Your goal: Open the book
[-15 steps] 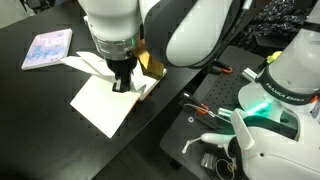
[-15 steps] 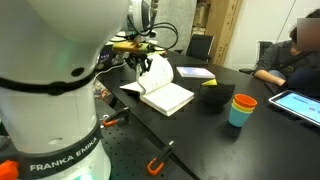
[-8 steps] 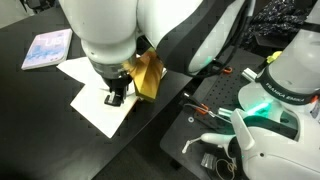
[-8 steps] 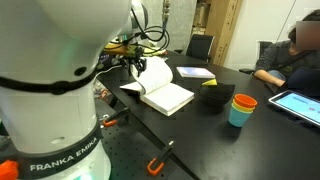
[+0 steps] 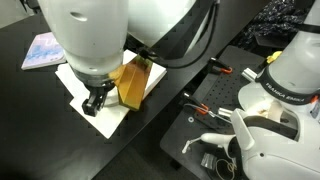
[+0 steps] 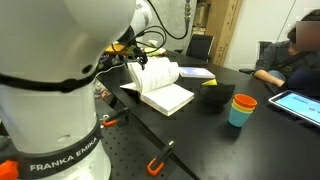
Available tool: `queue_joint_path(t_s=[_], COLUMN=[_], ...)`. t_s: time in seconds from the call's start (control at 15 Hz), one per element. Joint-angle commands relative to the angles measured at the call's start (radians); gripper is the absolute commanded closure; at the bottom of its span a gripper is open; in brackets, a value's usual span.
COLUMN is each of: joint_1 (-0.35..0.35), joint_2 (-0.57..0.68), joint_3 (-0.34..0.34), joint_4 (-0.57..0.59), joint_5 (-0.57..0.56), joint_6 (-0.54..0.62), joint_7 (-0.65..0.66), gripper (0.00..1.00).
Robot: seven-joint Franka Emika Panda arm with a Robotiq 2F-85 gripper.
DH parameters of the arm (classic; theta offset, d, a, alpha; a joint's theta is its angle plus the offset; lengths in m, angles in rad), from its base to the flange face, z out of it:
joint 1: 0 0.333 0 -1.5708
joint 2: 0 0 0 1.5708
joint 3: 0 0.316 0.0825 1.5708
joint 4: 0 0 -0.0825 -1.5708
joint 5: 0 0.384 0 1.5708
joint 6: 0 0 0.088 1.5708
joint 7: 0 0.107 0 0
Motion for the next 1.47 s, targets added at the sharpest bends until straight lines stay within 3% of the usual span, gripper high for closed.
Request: queue_joint_path(t_s=[0.0,0.27,0.53,1.13,1.4], joint_1=[0.027,0.016,0.010,0.006,-0.001], joint_2=[0.081,0.170,0.232,0.273,0.282], joint_3=[-0.055,-0.048,-0.022,0.034,0.035], joint_4=[0.107,0.160,0.189,0.213,0.183], joint_5=[-0.258,-0.467,-0.545,-0.534,-0.451], joint_6=[0.017,0.001,0.004,0.016,0.051], joint_7=[0.271,0.514,0.643,0.726,0.687], gripper=[0.00,0.00,0.00,0.00,0.00])
